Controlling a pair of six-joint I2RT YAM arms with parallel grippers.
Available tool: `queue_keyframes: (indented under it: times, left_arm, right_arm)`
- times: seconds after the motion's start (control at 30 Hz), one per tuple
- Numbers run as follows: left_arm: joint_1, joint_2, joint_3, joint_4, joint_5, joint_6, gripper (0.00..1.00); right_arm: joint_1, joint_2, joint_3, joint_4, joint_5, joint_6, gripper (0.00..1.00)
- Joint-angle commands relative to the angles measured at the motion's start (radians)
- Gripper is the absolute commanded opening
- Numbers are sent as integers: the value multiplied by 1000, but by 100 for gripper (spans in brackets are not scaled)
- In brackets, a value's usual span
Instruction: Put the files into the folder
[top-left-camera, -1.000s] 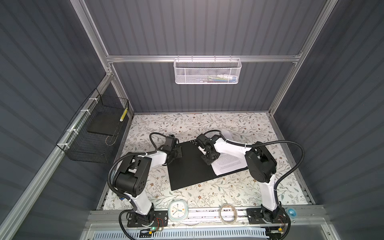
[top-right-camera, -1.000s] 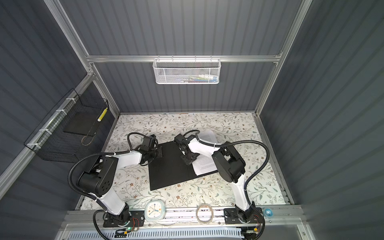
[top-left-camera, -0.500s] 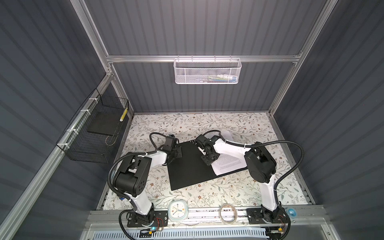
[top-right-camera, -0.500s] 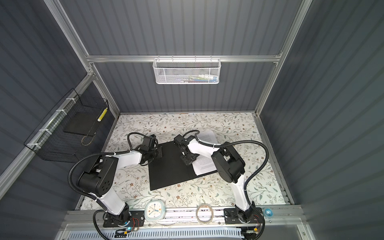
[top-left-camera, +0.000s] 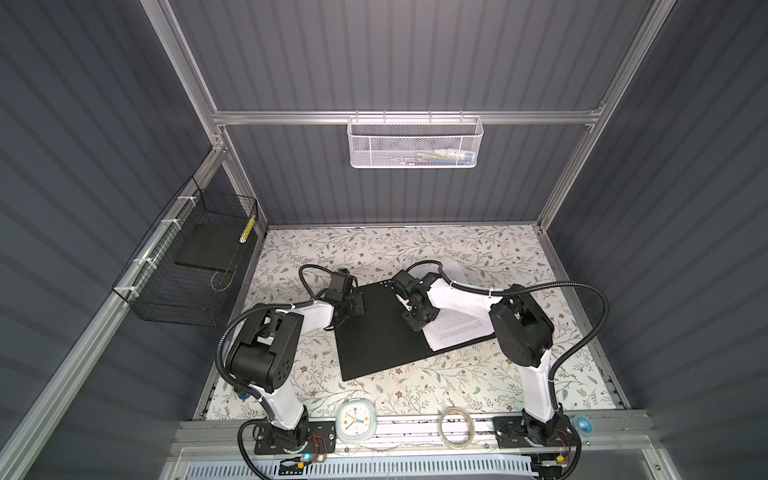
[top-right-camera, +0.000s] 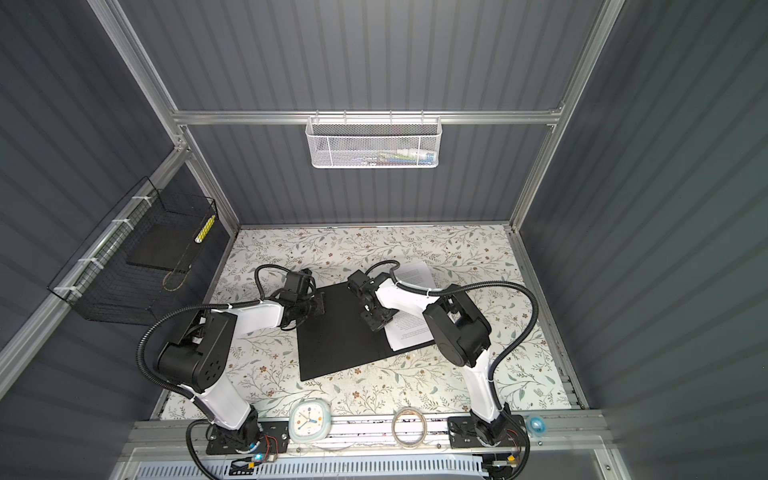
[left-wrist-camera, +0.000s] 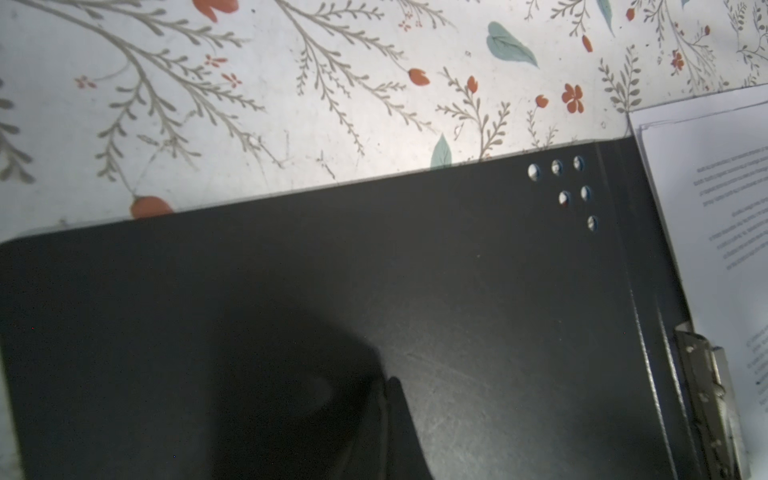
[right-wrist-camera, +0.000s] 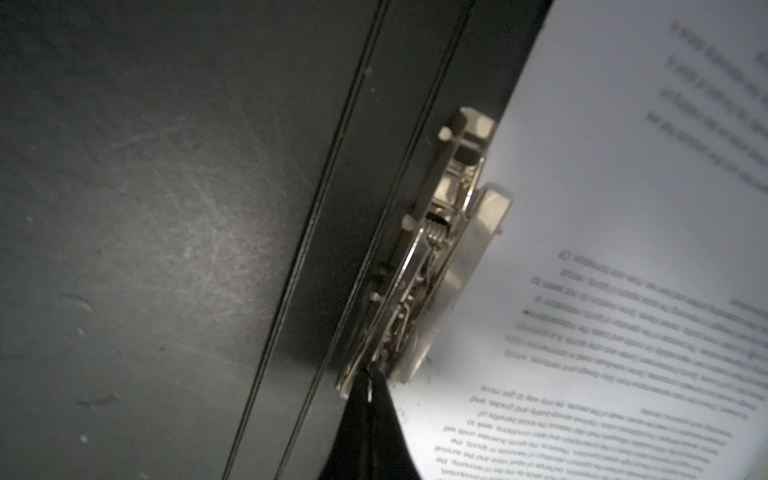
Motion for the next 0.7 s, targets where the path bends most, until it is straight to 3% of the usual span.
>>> queue_keyframes:
  times: [0.0, 0.23, 0.67]
  left_arm:
    - [7, 42, -62, -148, 16, 23, 0]
    - [7, 55, -48, -160, 17, 26, 0]
    - [7, 46, -55, -154, 19, 29, 0]
  right_arm:
    - [-34, 182, -122, 92, -4, 19, 0]
    - [-37, 68, -139, 114, -85, 42, 0]
    - [-42, -28, -107, 74, -60, 41, 0]
